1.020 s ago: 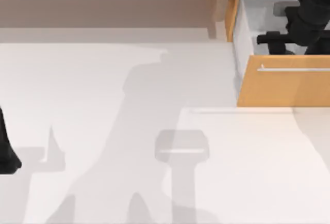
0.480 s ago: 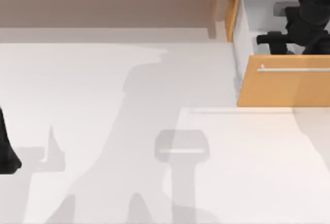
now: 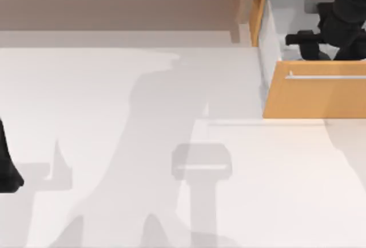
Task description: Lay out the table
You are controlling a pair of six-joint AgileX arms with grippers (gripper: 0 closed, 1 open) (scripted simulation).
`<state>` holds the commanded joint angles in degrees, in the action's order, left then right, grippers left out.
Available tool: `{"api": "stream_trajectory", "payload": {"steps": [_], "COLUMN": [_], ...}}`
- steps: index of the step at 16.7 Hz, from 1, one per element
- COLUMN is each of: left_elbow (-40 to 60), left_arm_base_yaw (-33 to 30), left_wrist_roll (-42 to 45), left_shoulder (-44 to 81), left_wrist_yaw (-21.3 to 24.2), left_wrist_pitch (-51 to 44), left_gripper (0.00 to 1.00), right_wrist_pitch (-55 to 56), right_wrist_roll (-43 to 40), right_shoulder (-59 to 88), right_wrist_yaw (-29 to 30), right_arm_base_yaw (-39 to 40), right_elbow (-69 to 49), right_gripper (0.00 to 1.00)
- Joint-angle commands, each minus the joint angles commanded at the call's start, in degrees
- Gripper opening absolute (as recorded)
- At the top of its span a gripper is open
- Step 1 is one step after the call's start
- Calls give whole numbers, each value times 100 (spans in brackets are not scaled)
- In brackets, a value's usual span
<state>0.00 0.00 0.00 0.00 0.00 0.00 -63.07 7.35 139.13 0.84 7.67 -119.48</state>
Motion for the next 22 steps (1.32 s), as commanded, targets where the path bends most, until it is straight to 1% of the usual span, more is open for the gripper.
{"api": "stream_trajectory", "payload": {"steps": [6, 11, 16, 22], "left_elbow": [0, 0, 0, 0], "left_arm_base_yaw": [0, 0, 0, 0], "left_wrist_roll": [0, 0, 0, 0], "left_shoulder": [0, 0, 0, 0], "left_wrist_yaw": [0, 0, 0, 0], "left_wrist_pitch": [0, 0, 0, 0], "left_gripper": [100, 100, 100, 100], "right_wrist_pitch": [62, 518, 993, 1455], "right_wrist_roll": [-369, -766, -1194, -1683], "right_shoulder": [-1072, -2468, -3858, -5122], "right_wrist_yaw": [-75, -158, -196, -216], "right_arm_base_yaw": [-55, -476, -1136, -1868], "right_elbow": [553, 1409, 2750, 4763], "right_gripper": [0, 0, 0, 0]}}
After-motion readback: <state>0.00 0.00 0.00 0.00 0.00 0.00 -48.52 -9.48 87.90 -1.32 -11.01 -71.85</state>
